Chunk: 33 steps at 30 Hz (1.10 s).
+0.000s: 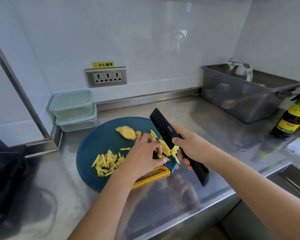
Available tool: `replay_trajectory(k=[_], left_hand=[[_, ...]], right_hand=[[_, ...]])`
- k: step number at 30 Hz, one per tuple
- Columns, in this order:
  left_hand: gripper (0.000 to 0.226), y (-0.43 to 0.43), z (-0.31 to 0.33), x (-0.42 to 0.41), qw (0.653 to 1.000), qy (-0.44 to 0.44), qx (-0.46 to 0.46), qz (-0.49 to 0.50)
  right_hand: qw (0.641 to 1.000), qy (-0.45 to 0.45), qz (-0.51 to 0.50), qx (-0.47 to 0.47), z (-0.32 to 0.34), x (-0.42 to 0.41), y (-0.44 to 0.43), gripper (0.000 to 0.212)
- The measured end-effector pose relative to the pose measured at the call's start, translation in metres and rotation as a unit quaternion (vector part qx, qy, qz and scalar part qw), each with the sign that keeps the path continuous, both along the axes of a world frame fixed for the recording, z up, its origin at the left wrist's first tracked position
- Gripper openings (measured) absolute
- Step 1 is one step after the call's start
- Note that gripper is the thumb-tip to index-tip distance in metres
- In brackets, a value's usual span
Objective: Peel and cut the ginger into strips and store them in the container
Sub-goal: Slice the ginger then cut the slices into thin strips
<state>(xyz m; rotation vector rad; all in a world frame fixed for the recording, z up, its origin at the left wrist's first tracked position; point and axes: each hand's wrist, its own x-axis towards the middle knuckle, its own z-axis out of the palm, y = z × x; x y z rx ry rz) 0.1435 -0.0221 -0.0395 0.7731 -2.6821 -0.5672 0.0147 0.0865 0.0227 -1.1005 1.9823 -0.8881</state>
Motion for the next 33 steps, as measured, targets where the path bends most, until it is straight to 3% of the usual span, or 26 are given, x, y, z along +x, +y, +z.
replay_trajectory(k=[19,26,33], left_hand=[[0.022,-0.001,0.001,0.0,1.0,-0.007,0.004,0.0],[0.048,-0.006,0.005,0.003,0.998,0.013,0.06,0.007],[0.016,-0.022,0.011,0.016,0.988,0.049,0.125,0.079]], right_hand=[[0.999,0.045,0.01,0.011,-0.001,0.007,0.011,0.058],[0.999,0.05,0.002,0.008,-0.003,0.01,0.014,0.058],[0.996,0.083,0.011,-0.001,-0.01,0.034,0.016,0.058]])
